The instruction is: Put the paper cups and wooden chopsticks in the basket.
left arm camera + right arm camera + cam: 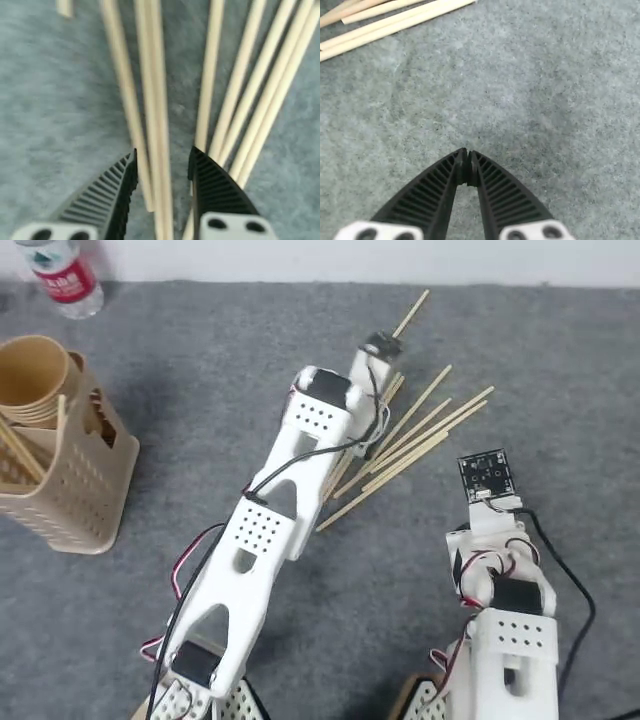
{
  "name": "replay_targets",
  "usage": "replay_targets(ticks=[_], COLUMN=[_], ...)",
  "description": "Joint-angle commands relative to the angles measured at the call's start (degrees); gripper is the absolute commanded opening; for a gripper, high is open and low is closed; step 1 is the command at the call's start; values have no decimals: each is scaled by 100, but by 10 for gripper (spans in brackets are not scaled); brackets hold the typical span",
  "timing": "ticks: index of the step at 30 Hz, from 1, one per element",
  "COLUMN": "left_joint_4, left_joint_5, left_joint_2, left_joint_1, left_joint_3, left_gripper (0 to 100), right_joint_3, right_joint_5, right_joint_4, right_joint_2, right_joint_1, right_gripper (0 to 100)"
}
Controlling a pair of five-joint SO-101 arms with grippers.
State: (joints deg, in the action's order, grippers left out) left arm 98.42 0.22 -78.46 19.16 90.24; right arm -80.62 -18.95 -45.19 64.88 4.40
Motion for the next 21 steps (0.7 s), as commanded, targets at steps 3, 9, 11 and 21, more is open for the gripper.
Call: replay_targets(ticks=[3, 9, 11, 21], left_joint_4=[-9, -1160, -1389, -1213], left_joint_5=[70, 88, 88, -352], left_joint_2=[325, 62, -62, -53], left_joint_1=[-53, -246, -316, -220], left_joint_3=[593, 171, -22, -251], left_gripper=[164, 163, 162, 160], right_joint_3=[26, 26, 26, 26], right_joint_5=[-62, -62, -62, -62], right_joint_4=[66, 66, 66, 75], right_joint_2=[75, 75, 75, 75], right_joint_1=[-22, -22, -22, -22], right_gripper=[9, 9, 9, 9])
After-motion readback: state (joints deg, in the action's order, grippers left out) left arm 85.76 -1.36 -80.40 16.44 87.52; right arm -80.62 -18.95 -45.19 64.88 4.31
